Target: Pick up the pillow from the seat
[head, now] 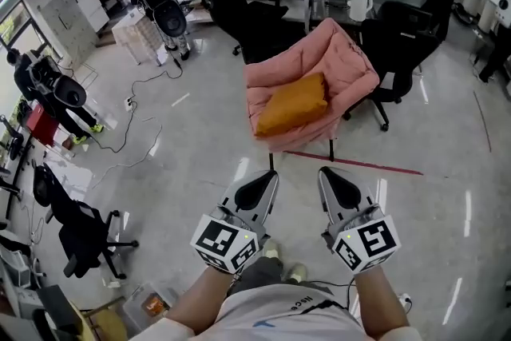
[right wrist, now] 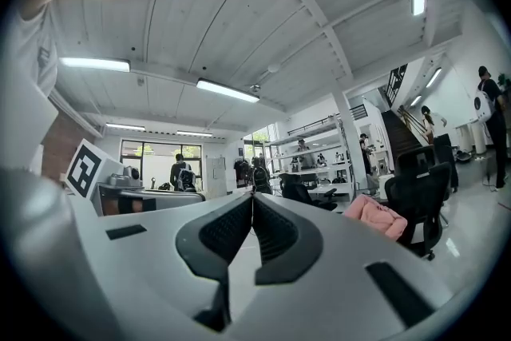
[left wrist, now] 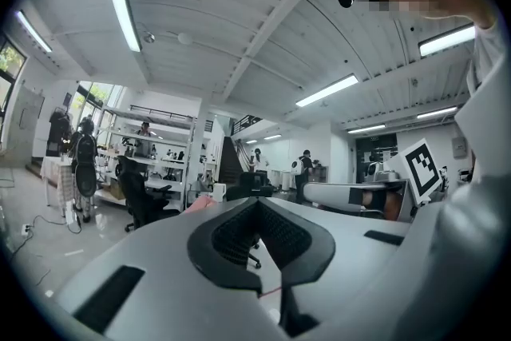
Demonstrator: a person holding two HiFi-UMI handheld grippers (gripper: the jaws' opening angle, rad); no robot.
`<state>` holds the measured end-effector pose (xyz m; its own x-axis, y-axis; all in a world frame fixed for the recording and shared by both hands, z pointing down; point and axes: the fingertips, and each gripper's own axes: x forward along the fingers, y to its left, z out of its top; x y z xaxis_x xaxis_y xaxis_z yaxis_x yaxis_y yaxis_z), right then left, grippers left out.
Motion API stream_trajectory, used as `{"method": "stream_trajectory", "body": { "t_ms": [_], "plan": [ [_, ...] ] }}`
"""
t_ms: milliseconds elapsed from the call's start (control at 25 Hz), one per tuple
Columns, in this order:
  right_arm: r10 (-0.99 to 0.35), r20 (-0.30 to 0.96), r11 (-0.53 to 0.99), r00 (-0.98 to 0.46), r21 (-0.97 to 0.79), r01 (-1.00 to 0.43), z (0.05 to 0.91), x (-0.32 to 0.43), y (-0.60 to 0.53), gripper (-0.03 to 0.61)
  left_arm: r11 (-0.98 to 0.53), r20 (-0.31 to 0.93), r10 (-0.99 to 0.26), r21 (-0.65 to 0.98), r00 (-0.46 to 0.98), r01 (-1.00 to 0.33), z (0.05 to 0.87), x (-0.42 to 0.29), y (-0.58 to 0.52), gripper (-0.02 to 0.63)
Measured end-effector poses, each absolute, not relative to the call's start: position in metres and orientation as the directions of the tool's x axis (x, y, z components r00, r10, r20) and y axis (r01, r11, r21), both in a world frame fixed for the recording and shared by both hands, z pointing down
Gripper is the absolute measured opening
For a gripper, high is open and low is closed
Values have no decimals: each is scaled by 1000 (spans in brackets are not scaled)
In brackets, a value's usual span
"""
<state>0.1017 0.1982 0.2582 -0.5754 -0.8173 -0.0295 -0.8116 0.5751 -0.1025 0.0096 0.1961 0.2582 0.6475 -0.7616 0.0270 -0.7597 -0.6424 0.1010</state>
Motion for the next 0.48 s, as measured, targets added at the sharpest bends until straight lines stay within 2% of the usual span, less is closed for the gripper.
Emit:
{"method": "stream_trajectory", "body": {
  "t_ms": [480],
  "plan": [
    [-823, 43, 563, -567, -80, -823, 290, 88, 99, 15, -648, 56, -753, 109, 656, -754, 295, 2, 92, 11]
  ]
}}
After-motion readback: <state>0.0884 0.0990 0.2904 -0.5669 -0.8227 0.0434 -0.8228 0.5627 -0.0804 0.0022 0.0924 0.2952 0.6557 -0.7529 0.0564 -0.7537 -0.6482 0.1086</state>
